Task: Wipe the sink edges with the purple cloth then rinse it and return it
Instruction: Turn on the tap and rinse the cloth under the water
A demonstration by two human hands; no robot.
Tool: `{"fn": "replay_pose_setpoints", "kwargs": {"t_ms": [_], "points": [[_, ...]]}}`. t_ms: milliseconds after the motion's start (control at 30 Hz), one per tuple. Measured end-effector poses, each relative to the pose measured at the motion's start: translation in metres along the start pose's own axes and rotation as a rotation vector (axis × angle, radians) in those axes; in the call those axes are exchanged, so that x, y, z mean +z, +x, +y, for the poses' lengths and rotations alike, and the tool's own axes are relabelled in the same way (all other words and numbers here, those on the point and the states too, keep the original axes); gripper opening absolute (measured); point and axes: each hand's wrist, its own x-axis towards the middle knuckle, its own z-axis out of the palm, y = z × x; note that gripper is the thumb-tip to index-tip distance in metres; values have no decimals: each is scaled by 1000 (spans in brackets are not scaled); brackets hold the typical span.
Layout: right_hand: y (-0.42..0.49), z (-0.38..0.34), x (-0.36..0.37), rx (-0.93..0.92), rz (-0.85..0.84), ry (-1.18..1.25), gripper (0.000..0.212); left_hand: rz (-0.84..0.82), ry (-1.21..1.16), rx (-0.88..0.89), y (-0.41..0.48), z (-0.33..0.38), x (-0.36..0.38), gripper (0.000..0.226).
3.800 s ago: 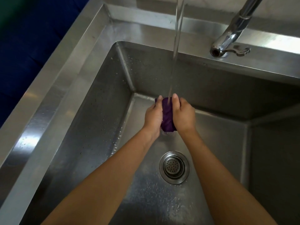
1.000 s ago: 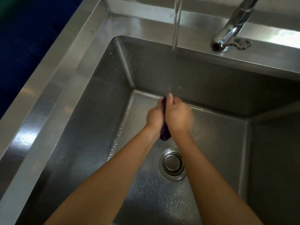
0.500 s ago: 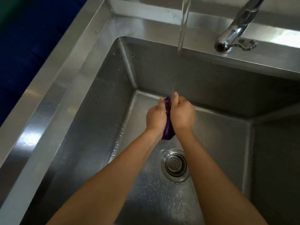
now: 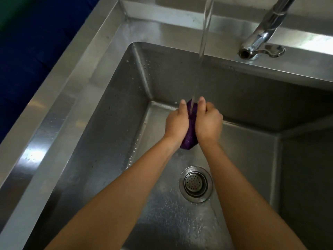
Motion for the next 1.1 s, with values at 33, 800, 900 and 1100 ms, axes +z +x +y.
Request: {"fn": "replay_pose_setpoints", "kwargs": {"t_ms": [33, 800, 900, 1100], "points": [[1, 0, -3, -6, -41, 58, 41, -42, 36, 5, 2, 3, -3, 55], [-14, 13, -9, -168, -323, 161, 18, 23, -215, -18, 16, -3, -19, 58], [-28, 5, -5, -237, -194, 102, 29, -38, -252, -99, 17, -2, -12, 46], [-5, 9, 4, -102, -92, 114, 35, 134, -147, -1, 2, -9, 1, 38]]}}
